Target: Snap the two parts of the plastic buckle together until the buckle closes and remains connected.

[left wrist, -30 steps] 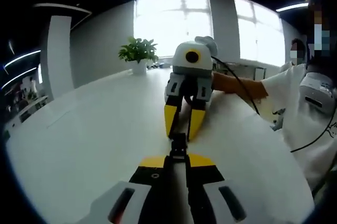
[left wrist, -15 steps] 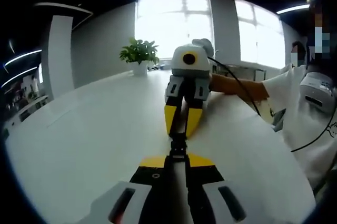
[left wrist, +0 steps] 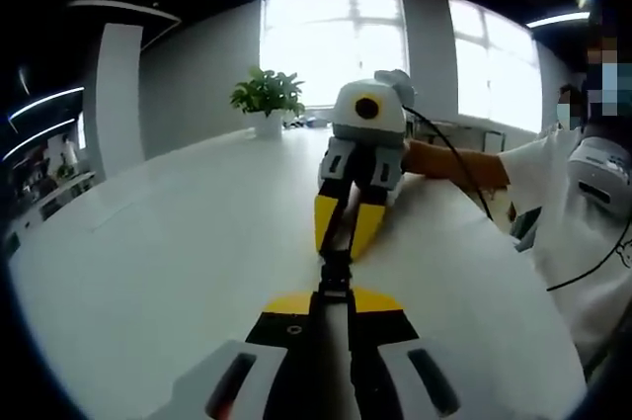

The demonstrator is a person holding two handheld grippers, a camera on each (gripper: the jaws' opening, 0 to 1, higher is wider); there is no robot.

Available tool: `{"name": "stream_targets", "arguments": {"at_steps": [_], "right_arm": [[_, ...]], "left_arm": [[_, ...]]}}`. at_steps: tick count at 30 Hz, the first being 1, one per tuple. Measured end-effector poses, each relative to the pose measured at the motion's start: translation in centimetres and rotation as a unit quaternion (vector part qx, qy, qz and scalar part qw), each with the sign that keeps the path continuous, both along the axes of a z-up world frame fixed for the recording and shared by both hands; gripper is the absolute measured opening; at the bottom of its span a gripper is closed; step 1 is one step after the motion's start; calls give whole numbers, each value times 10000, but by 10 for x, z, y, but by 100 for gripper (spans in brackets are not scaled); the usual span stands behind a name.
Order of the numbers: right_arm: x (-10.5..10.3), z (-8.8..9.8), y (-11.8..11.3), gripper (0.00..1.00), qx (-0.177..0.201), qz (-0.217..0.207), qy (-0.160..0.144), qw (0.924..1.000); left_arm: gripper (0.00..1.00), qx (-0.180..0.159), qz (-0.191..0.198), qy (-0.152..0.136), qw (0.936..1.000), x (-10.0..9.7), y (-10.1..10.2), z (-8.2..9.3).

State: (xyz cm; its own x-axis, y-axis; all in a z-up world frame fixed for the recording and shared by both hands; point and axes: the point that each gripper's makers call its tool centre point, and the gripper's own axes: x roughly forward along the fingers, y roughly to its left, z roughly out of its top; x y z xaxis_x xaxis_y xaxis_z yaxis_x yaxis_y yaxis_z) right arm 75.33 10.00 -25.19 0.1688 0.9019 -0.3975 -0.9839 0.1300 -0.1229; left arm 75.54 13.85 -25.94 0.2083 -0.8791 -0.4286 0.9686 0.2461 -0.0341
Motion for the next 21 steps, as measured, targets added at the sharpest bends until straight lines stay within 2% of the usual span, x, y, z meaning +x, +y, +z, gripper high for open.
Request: {"name": "stream_targets", "arguments": {"at_steps": [4, 6, 8, 10, 13, 16, 21], "right_arm": [[-2, -1, 4, 8, -11, -106, 24, 9999], [2, -2, 4, 8, -25, -225, 140, 9996], [-1, -1, 4, 8, -81, -292, 21, 9995], [-5, -1, 4, 8, -163, -352, -47, 9992], [0, -2, 3, 8, -211, -491, -79, 9985], [3, -2, 2, 8, -256, -589, -101, 9979], [4, -3, 3, 8, -246, -684, -28, 9974]], "left_arm": [[8, -17, 18, -20, 10000, -2, -1, 0], [8, -13, 60, 33, 10000, -1, -1, 0], [8, -30, 157, 55, 9999, -2, -1, 0], [8, -54, 264, -7, 9996, -6, -2, 0], [8, 75, 416, -351, 9985, -3, 0, 1], [8, 83, 504, -282, 9983, -2, 1, 1], [8, 104, 646, -384, 9971, -2, 1, 1]]}}
